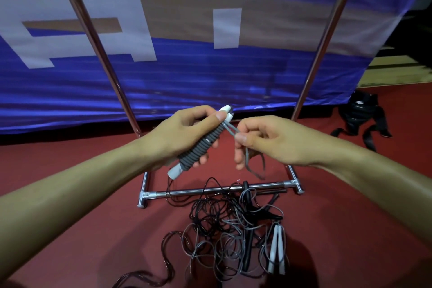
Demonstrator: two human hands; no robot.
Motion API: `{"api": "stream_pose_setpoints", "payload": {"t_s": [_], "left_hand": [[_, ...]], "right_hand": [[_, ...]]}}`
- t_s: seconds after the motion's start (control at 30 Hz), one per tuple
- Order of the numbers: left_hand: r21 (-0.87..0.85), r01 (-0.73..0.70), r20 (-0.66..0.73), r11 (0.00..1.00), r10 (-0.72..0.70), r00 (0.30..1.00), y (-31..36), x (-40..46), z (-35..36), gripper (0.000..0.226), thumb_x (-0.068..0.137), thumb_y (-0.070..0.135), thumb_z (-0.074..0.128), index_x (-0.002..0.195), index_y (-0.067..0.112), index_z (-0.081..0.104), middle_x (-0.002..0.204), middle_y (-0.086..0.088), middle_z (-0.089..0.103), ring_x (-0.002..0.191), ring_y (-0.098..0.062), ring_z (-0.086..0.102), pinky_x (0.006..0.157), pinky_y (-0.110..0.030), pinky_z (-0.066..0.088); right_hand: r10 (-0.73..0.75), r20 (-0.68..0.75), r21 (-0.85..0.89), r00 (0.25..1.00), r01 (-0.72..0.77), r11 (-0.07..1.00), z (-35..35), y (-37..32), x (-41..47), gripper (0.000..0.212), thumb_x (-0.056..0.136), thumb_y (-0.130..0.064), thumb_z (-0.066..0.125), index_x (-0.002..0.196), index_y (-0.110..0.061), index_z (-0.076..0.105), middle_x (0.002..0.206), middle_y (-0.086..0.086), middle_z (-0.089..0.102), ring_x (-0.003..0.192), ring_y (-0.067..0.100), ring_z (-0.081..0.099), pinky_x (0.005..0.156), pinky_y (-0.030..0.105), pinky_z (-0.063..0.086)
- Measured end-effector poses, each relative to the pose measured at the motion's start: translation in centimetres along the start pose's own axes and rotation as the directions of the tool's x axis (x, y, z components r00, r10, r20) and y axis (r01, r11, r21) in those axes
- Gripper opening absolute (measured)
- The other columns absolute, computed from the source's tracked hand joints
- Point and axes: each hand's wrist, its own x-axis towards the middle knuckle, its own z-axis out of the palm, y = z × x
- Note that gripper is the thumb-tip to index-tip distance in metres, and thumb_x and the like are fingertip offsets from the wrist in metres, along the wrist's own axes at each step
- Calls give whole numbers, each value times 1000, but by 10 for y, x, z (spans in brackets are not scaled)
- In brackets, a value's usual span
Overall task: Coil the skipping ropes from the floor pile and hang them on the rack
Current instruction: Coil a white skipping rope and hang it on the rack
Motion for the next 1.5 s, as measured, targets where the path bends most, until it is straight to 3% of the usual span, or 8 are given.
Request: {"api": "stream_pose_setpoints", "payload": {"t_s": [0.13,0.5,0.63,0.8,0.9,1.17,1.27,1.5], "left_hand": [[-72,29,118,997,-20,993,2,-3,6,45,95,50,57,114,9,60,73,-10,63,46,-26,59,43,-26,48],[-12,17,421,1000,-10,907,13,-13,2,30,96,45,54,98,18,66,64,-18,59,38,-24,57,38,-26,48],[221,1,422,975,-96,901,13,-12,4,28,95,49,59,88,22,65,70,-18,70,45,-31,65,42,-28,51],[412,12,339,911,-166,926,6,-11,10,31,94,52,63,95,22,65,76,-11,76,52,-30,70,45,-30,55],[462,34,303,886,-193,933,2,-9,15,36,92,55,62,99,20,64,81,-8,77,53,-27,71,45,-30,55],[268,108,258,957,-179,950,8,-11,15,48,106,50,34,96,13,63,62,-4,71,42,-16,62,41,-25,51],[215,95,229,972,-145,962,8,-10,9,52,102,54,38,121,8,55,82,-13,75,51,-25,66,43,-28,53],[192,126,191,973,-163,968,6,-10,6,52,98,51,48,121,4,48,88,-11,75,56,-27,70,42,-28,54]], "right_hand": [[-194,-71,-538,978,126,834,-16,2,3,14,102,-34,59,92,-24,56,79,-16,73,76,-1,67,69,15,44],[-343,-49,-582,938,252,773,-23,3,7,18,95,-30,59,94,-21,74,86,-14,59,76,-4,56,70,15,40],[-186,-7,-648,982,138,749,-28,-3,1,7,95,-34,63,91,-32,68,73,-16,65,75,5,63,68,28,49],[-35,22,-556,999,42,830,-22,-9,-4,11,97,-27,62,90,-32,68,78,-12,71,71,8,61,62,19,42],[31,-11,-474,999,-32,880,-16,-10,-3,20,89,-48,56,91,-35,72,84,-7,74,73,14,66,72,43,56],[-122,-215,-396,969,28,918,6,-3,-7,20,92,-39,73,103,-28,60,79,-13,59,76,4,56,69,23,44],[-48,-209,-315,977,-21,949,10,-4,-8,20,97,-41,64,113,-32,56,100,-12,58,89,1,57,81,23,45],[-15,-110,-151,994,-2,988,17,-6,-9,15,106,-37,49,111,-25,42,69,-9,64,57,2,54,61,29,47]]}}
